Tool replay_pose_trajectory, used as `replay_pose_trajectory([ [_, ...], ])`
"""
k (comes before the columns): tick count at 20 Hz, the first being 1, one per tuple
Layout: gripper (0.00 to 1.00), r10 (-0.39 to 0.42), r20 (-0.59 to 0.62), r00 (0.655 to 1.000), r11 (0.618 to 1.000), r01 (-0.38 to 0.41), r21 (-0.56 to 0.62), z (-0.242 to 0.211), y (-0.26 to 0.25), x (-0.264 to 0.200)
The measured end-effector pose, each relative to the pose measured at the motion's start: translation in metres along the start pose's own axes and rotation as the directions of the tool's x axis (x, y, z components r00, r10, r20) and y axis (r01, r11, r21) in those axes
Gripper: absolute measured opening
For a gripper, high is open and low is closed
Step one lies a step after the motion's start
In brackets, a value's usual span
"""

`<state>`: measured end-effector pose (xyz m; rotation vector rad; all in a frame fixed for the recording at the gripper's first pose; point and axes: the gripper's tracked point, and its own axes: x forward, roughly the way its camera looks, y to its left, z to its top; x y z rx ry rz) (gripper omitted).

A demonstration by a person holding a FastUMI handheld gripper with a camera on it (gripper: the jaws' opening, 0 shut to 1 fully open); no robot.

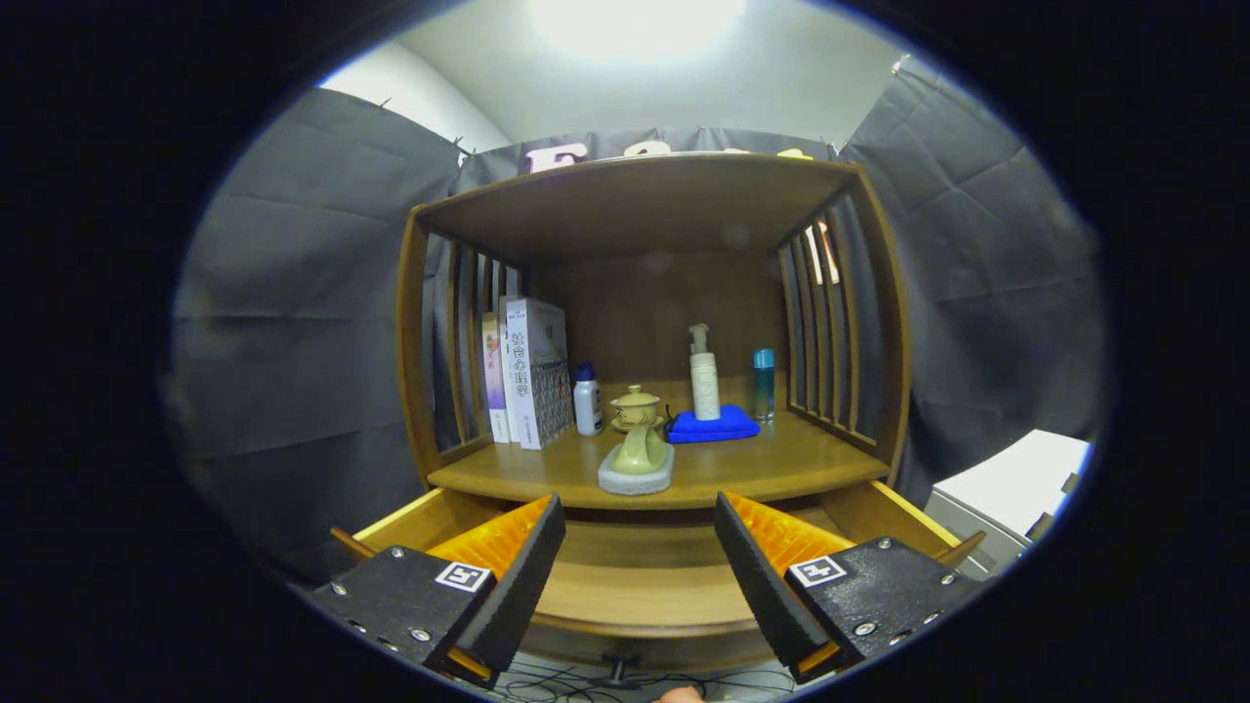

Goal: Pull open the drawer, take out the items inside it, and place them on the countertop above the cabinet.

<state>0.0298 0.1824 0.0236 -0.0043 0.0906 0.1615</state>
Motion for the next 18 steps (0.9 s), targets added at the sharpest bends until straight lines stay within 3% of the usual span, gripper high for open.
replay_pose_trajectory([
  [7,0.95,-0.038,-0.017,0.999,0.998,0.039,0.057,-0.059,-0.021,-0.048],
  [18,0.96,0.047,-0.134,0.990,0.999,-0.049,-0.008,-0.133,0.010,-0.039],
])
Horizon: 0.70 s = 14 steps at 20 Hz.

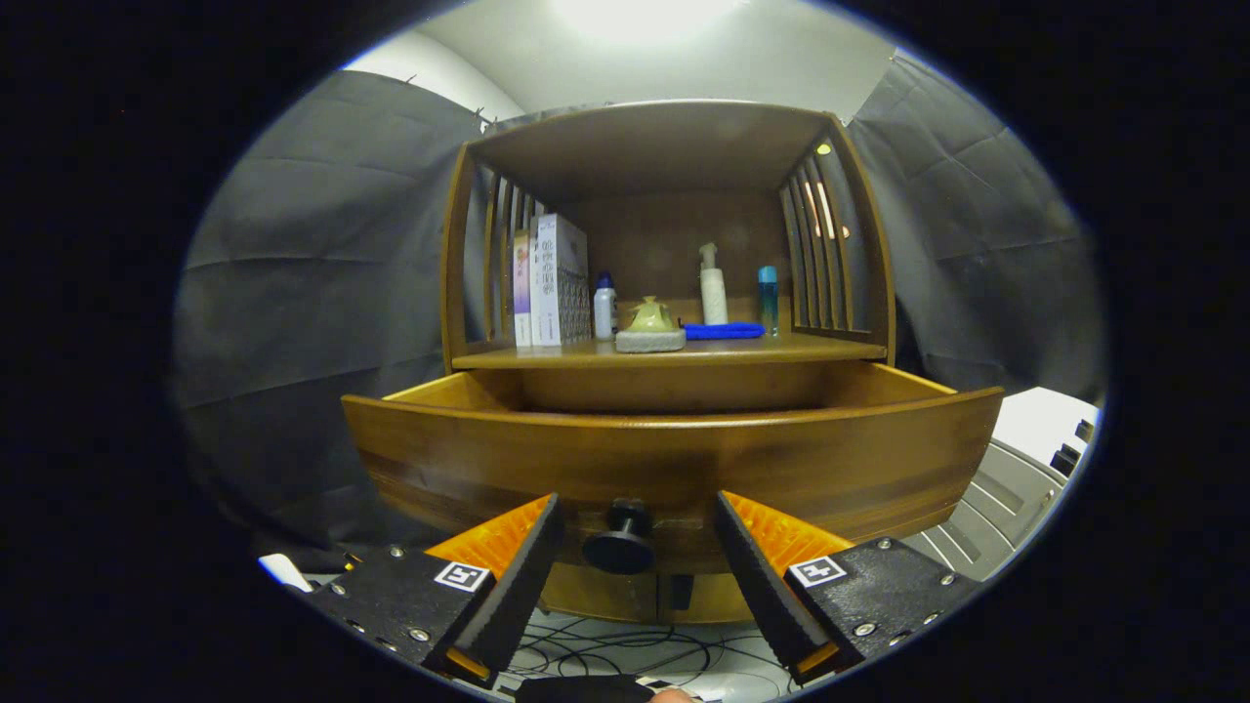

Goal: Pull open the drawer, take out the items inside it, and place them on the countertop above the cabinet.

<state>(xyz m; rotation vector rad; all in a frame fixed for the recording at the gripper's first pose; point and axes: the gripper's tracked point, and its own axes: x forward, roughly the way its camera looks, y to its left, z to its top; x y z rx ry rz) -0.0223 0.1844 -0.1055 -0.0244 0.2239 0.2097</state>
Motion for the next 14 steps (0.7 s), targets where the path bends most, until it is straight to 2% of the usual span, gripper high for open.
replay_pose_trajectory([
  [4,0.96,-0.045,-0.019,0.999,0.998,0.046,0.034,-0.005,-0.003,0.010],
  [8,0.92,-0.065,-0.012,0.998,0.998,0.065,-0.006,-0.006,-0.002,0.012],
  [14,0.92,-0.105,-0.016,0.994,0.994,0.105,0.021,-0.003,-0.011,0.023],
])
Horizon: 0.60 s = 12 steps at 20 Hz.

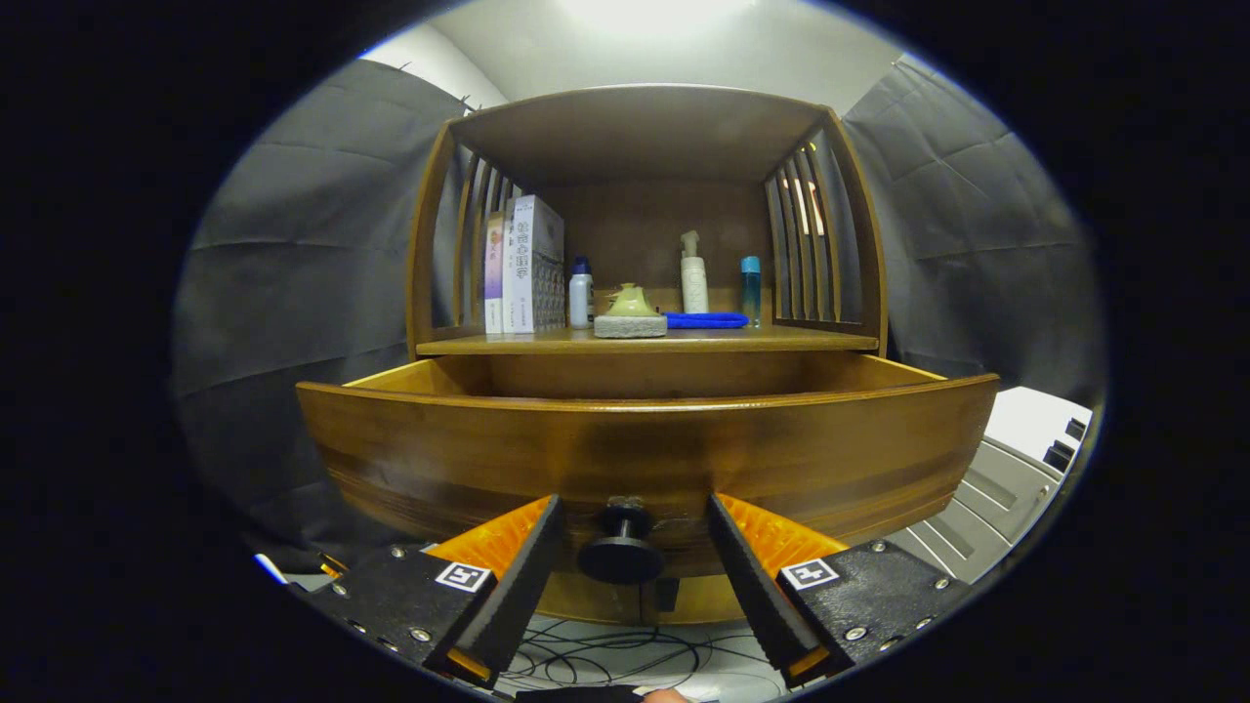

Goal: Pull open the drawer, take out the items inside it, and place them on the countertop above the cabinet.

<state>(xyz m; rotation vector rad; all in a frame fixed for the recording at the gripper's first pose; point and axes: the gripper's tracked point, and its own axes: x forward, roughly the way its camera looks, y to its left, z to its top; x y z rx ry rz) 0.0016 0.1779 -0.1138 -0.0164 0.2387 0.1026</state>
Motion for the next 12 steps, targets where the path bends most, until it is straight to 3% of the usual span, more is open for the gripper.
replay_pose_trajectory([
  [12,0.93,-0.030,0.026,0.999,0.999,0.031,-0.017,0.013,0.004,0.053],
])
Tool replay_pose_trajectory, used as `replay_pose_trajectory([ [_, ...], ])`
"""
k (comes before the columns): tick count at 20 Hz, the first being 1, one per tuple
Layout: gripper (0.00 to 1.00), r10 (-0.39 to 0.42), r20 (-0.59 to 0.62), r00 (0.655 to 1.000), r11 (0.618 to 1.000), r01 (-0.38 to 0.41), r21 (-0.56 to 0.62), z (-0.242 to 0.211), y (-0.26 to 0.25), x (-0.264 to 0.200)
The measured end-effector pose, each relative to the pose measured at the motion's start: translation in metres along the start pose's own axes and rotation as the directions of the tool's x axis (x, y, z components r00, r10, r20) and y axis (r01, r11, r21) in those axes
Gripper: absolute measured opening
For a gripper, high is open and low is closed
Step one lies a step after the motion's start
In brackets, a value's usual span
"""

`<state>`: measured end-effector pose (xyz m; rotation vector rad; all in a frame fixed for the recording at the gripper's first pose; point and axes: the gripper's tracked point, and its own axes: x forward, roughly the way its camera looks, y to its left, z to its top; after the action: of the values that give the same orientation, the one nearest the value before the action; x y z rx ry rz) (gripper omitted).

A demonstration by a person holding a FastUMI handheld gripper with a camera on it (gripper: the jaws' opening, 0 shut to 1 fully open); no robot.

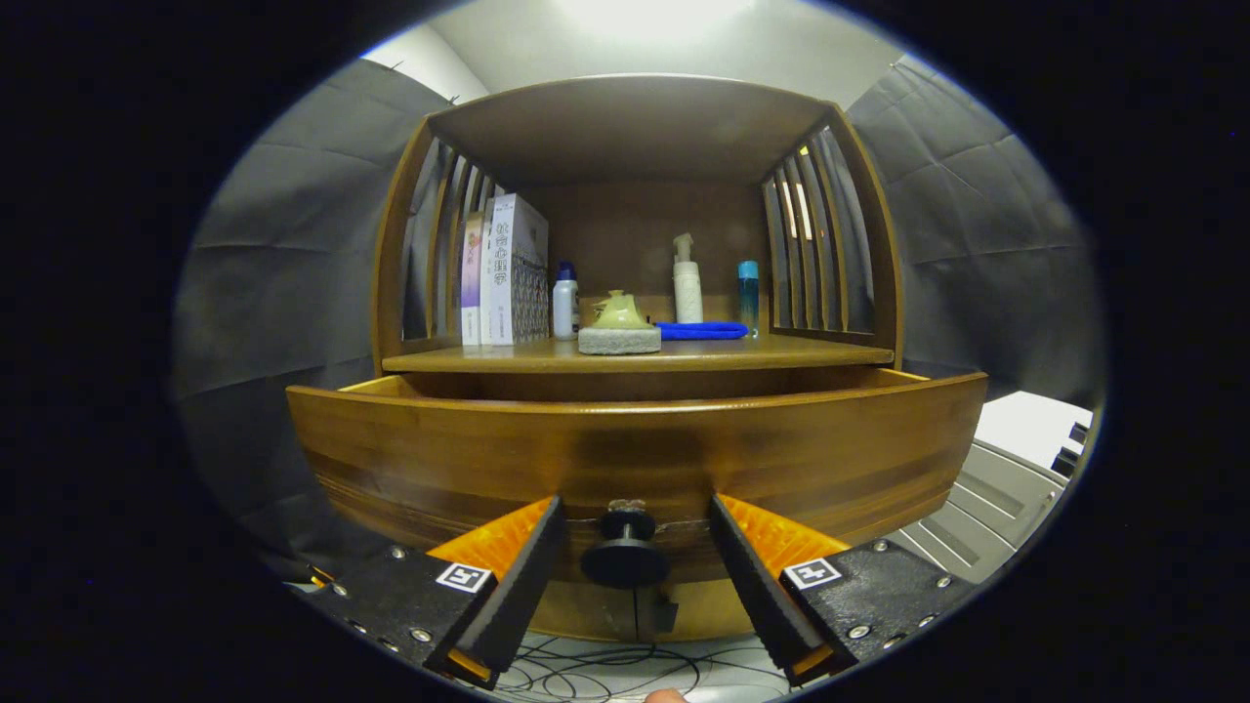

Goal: Pull open the drawer, take out the items inside it, and place them on the countertop above the cabinet.

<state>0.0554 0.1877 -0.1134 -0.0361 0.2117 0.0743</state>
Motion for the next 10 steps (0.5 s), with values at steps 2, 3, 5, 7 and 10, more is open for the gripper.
replay_pose_trajectory([
  [2,0.93,-0.002,0.001,1.000,1.000,0.002,0.000,0.003,0.000,0.013],
  [3,0.93,-0.002,0.001,1.000,1.000,0.002,0.000,0.003,0.000,0.020],
  [5,0.93,-0.005,0.008,1.000,1.000,0.005,-0.004,0.004,0.000,0.033],
  [7,0.93,-0.008,0.010,1.000,1.000,0.008,0.001,0.006,0.000,0.046],
  [10,0.93,-0.011,0.018,1.000,1.000,0.011,-0.001,0.009,0.001,0.062],
])
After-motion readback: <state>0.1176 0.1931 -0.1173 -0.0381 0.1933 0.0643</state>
